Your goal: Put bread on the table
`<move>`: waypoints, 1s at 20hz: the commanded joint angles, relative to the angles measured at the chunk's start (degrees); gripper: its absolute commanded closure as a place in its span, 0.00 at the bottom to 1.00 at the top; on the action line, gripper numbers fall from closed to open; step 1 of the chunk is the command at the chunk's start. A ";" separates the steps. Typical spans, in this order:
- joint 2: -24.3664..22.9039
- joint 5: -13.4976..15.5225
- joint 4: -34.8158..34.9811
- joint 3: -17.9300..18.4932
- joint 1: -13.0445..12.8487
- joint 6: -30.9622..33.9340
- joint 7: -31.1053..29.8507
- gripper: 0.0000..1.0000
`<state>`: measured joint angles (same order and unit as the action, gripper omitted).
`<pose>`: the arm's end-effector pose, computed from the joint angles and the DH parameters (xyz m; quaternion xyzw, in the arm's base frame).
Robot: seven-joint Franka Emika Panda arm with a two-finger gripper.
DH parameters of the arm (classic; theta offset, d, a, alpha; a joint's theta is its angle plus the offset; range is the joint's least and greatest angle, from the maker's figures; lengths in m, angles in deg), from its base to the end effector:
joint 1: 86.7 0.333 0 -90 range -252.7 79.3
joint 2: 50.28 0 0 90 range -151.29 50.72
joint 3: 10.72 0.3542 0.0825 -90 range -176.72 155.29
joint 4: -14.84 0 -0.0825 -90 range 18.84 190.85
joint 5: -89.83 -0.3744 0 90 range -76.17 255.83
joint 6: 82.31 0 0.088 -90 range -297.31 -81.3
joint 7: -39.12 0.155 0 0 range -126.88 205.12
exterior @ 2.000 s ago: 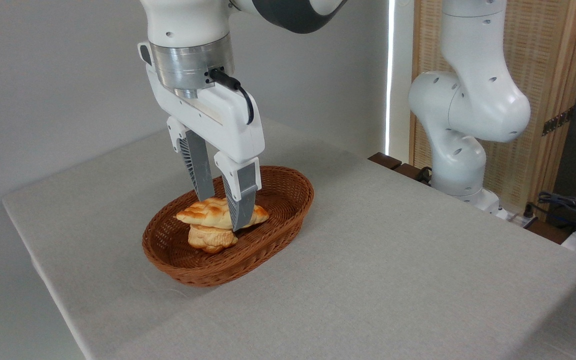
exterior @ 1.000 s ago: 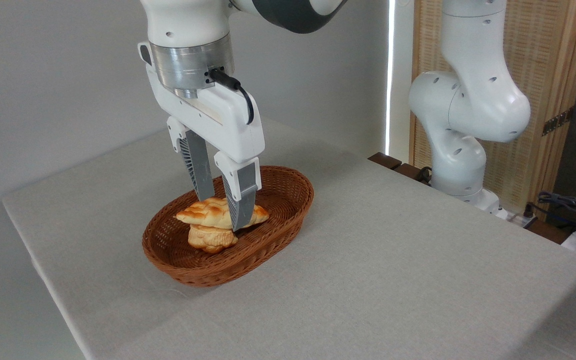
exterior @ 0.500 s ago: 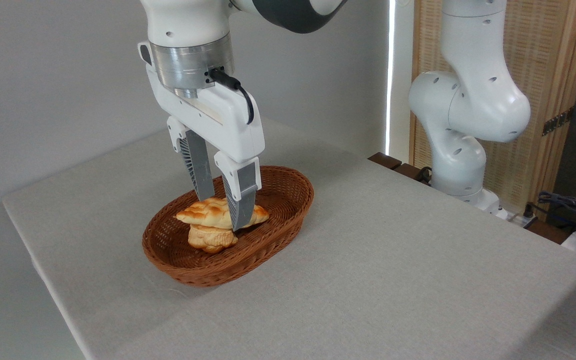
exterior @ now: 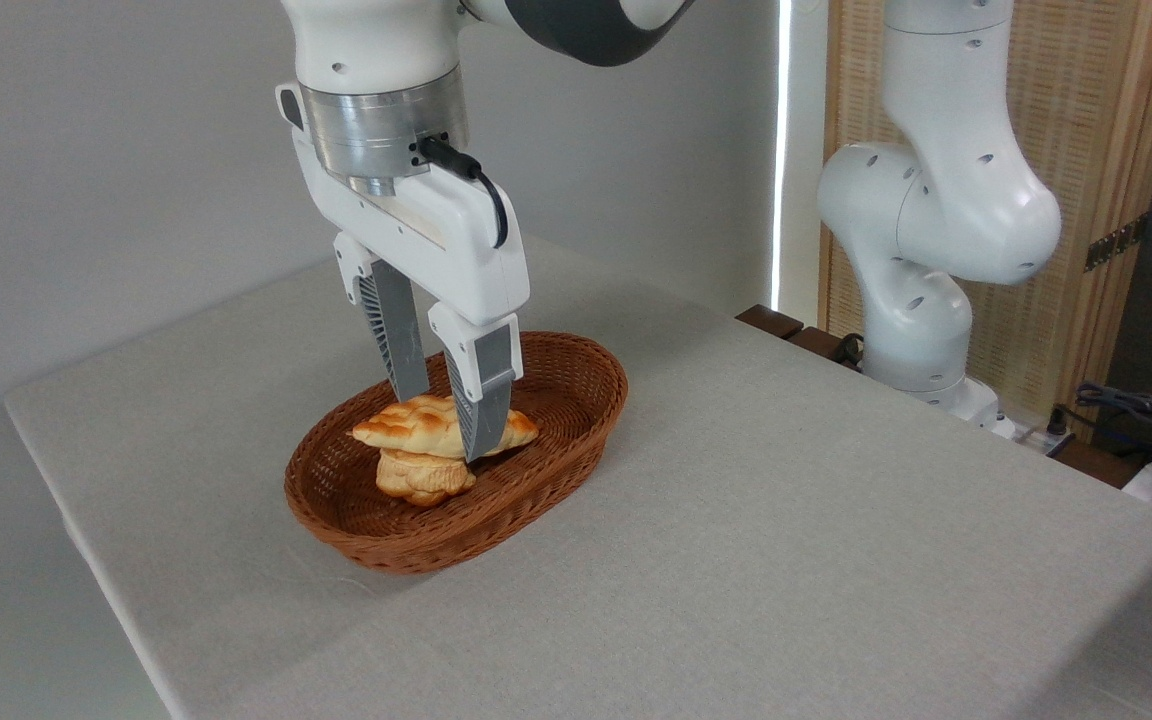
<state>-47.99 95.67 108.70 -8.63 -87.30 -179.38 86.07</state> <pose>0.5684 -0.0001 0.5727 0.9234 -0.3805 0.0278 0.0422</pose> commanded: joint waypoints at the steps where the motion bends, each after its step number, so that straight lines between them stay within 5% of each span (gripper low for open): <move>1: -0.27 -0.57 -0.69 0.64 -0.45 1.54 -0.02 0.00; 20: 0.70 -0.39 -0.51 -0.15 -0.98 1.27 -0.28 0.00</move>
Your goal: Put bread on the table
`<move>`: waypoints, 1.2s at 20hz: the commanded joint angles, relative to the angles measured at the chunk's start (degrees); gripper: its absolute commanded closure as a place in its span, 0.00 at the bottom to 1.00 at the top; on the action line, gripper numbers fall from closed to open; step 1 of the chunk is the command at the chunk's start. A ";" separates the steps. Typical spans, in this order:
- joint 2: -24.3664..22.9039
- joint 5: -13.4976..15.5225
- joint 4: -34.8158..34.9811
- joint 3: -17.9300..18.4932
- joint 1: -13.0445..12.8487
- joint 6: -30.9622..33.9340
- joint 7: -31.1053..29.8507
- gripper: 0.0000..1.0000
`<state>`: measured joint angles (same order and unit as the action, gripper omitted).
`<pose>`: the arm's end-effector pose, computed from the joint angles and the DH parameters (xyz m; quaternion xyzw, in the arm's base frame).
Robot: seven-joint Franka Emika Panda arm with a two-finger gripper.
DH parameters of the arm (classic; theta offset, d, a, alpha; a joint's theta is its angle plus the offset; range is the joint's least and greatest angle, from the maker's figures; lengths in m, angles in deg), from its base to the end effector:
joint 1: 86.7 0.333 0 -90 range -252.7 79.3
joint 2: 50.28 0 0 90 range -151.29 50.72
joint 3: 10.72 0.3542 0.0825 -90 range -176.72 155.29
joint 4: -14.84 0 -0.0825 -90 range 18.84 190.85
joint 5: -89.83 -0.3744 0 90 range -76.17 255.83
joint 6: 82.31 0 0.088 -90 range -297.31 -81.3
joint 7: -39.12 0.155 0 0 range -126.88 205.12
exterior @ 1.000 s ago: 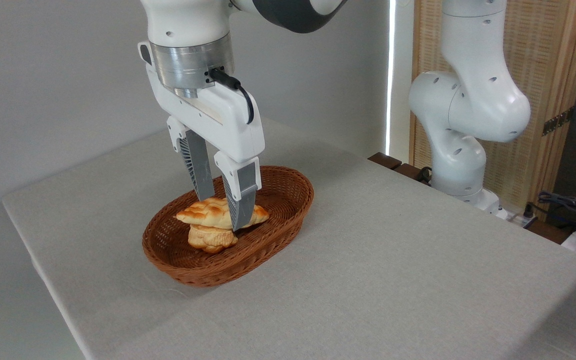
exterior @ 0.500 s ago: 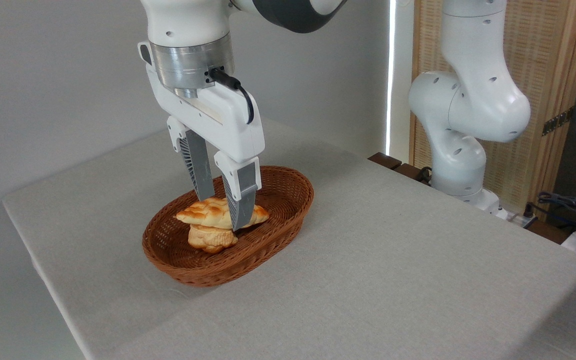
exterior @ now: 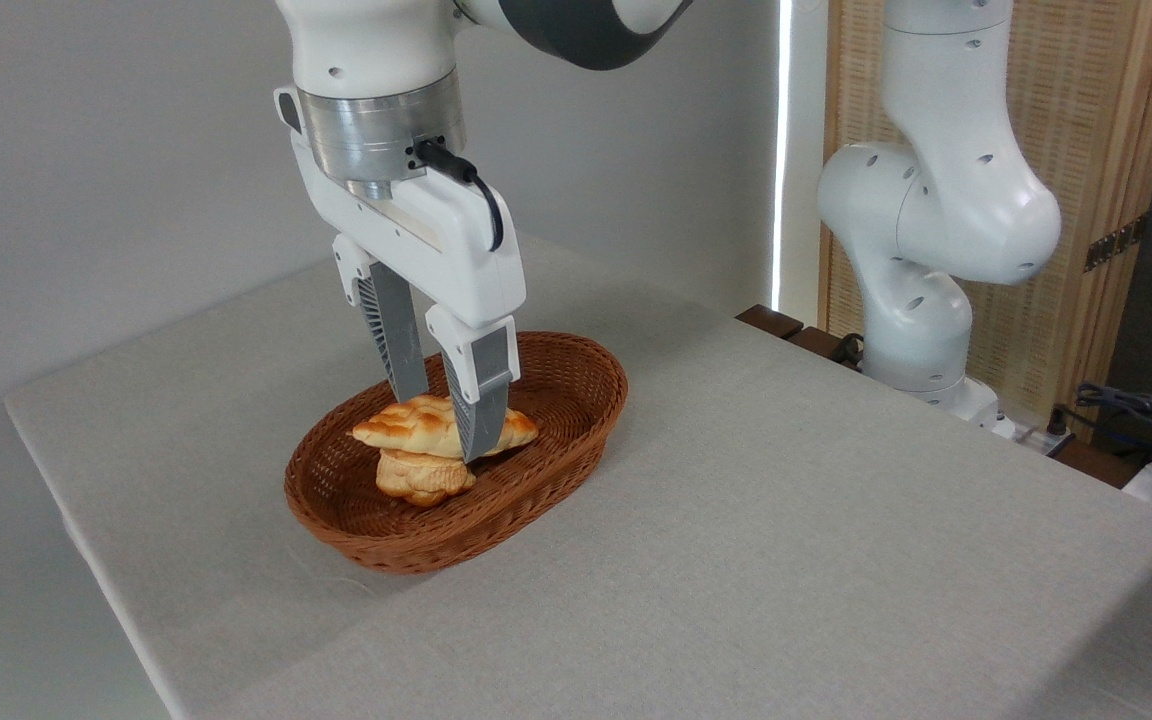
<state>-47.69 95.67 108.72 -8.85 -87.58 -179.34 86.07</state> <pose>0.5695 -0.0051 0.5695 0.9218 -0.3844 0.0247 0.0436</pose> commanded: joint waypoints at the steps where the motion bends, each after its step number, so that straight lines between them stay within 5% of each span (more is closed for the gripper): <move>1: 0.39 -0.39 -0.19 -0.02 -0.88 0.62 -0.37 0.00; 5: 0.48 -0.21 0.17 -1.07 -0.88 0.26 -0.46 0.00; 14: 0.48 6.46 5.08 -6.87 -0.97 -4.92 -0.90 0.00; 18: 0.48 6.38 9.91 -11.52 -0.97 -8.52 -0.63 0.00; 24: 1.18 5.68 11.33 -12.50 -1.93 -8.61 -0.11 0.00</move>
<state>-46.30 101.28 119.14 -21.61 -88.87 -187.24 85.94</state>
